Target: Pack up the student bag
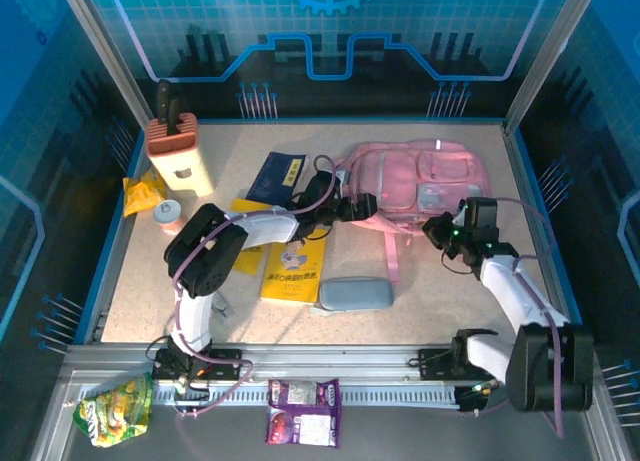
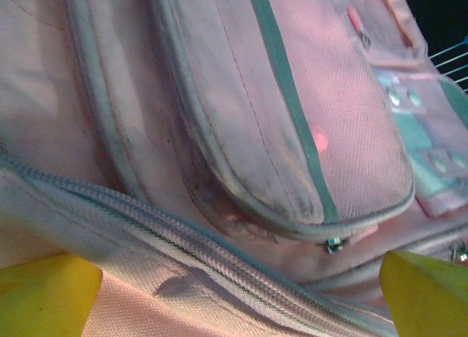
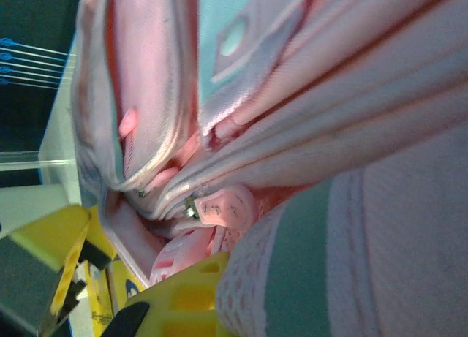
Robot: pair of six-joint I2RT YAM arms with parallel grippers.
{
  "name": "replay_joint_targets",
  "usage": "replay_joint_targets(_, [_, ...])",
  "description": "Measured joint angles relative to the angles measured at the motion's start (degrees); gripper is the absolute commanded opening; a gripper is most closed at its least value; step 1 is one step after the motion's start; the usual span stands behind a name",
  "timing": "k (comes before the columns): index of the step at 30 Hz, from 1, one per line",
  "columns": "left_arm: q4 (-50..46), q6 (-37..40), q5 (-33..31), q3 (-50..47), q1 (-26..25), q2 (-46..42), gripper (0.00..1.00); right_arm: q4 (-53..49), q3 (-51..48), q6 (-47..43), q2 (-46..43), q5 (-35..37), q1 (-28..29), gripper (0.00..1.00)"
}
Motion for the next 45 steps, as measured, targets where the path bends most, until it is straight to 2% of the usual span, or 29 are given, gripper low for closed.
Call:
replay_joint_targets(5, [-2.84, 1.92, 1.16, 0.9, 0.81, -1.38, 0.99, -0.61, -0.92, 6.54, -3.82, 3.06, 1.2, 0.0])
replay_joint_targets(10, [-9.22, 3.08, 1.14, 0.7, 1.36, -7.43, 0.99, -1.38, -1.09, 12.39, -5.57, 6.4, 2.43, 0.0])
replay_joint_targets(14, [-11.61, 3.26, 0.22, -2.82, 0.59, -16.28, 0.9, -1.51, -1.09, 15.69, -6.1, 8.68, 4.0, 0.0])
replay_joint_targets(18, [-12.96, 3.5, -2.38, -6.58, -3.39, -23.17, 0.82, -1.7, -1.09, 17.73, -6.1, 9.97, 5.11, 0.0])
replay_joint_targets(22, [-11.93, 5.07, -4.61, -10.05, -10.29, -24.61, 0.73, -1.68, -1.09, 18.86, -6.12, 10.47, 6.05, 0.0])
replay_joint_targets(27, [-10.16, 8.98, -7.5, -11.67, -18.36, -21.62, 0.67, -1.75, -1.09, 19.39, -6.14, 10.45, 6.51, 0.0])
replay_joint_targets(33, [-3.98, 12.94, -11.19, -9.68, -24.11, -12.02, 0.57, -2.8, -1.09, 19.39, -8.07, 11.54, 7.63, 0.0])
replay_joint_targets(38, [-0.28, 13.86, -14.97, -5.97, -25.0, -3.72, 0.52, -3.74, -1.09, 19.39, -8.85, 11.67, 7.98, 0.0])
replay_joint_targets(45, [2.99, 15.32, -18.69, -1.33, -24.85, 0.39, 0.5, -4.48, -1.09, 19.39, -9.62, 11.72, 8.11, 0.0])
